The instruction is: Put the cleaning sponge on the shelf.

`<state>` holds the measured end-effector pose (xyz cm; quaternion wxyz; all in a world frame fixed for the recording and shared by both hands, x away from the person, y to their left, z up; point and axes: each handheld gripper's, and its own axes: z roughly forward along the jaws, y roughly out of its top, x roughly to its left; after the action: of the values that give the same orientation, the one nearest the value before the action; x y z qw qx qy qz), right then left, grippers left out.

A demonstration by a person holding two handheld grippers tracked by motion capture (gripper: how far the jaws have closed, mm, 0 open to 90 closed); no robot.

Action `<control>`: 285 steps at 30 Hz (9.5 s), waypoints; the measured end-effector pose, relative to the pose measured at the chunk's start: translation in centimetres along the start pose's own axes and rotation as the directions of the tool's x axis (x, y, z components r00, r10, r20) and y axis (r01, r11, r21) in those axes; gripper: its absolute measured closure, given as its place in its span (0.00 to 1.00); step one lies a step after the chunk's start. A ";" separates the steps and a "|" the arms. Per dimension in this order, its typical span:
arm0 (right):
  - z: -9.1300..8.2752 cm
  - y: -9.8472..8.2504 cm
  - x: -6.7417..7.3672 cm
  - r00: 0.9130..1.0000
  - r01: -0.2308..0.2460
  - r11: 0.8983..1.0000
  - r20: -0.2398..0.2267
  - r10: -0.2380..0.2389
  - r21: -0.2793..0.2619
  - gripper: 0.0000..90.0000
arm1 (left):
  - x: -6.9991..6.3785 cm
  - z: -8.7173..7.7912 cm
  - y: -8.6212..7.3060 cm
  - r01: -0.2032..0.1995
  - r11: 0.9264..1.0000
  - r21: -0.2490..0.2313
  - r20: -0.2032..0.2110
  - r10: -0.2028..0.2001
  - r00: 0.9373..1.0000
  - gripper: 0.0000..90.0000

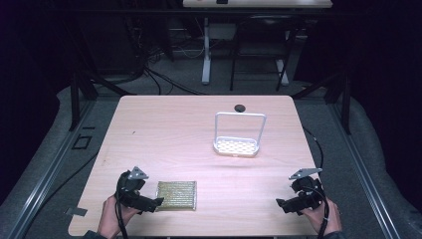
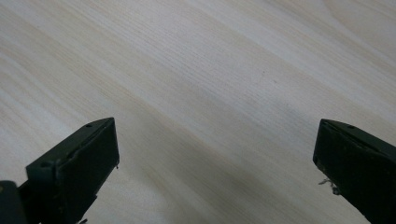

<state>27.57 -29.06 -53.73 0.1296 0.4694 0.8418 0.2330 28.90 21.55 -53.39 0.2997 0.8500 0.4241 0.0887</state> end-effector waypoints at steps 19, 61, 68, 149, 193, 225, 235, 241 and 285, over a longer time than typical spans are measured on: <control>0.2 0.6 0.4 0.999 0.040 0.999 -0.006 -0.040 0.008 0.00 | -2.2 2.5 1.9 -0.048 0.999 0.014 0.071 0.047 0.996 0.00; 0.1 0.7 0.6 0.998 0.054 0.998 -0.026 -0.054 0.017 0.00 | -2.9 5.8 3.2 -0.244 0.968 0.061 0.139 0.234 0.962 0.00; 0.1 0.7 0.5 0.998 0.053 0.998 -0.028 -0.053 0.018 0.00 | -3.3 6.0 3.0 -0.272 0.959 0.079 0.121 0.262 0.957 0.00; 0.3 0.7 0.7 0.996 0.085 0.996 -0.005 -0.085 0.026 0.02 | -4.0 3.3 4.0 -0.261 0.965 0.004 -0.046 0.261 0.964 0.63; 0.8 0.8 0.8 0.995 0.097 0.995 -0.007 -0.097 0.036 0.02 | -6.6 4.7 7.2 -0.320 0.946 -0.039 0.004 0.321 0.947 0.62; 0.8 0.8 0.8 0.995 0.102 0.994 -0.010 -0.101 0.039 0.02 | -8.2 5.8 9.6 -0.404 0.914 -0.046 0.035 0.406 0.913 0.61; 0.7 0.8 1.0 0.994 0.109 0.993 -0.007 -0.109 0.034 0.02 | -8.9 6.1 11.0 -0.446 0.893 -0.056 0.032 0.448 0.894 0.61; 0.7 0.7 0.9 0.994 0.111 0.993 -0.006 -0.110 0.034 0.02 | -9.3 6.1 11.7 -0.464 0.883 -0.066 0.039 0.467 0.883 0.61; 0.8 0.4 0.9 0.993 0.116 0.991 -0.001 -0.117 0.059 0.01 | -11.3 8.4 17.1 -0.546 0.833 -0.093 0.060 0.552 0.832 0.60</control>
<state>27.81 -27.89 -54.23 0.1302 0.4233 0.8740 0.1998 36.65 1.27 -48.96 0.3099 0.9275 0.1458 0.1502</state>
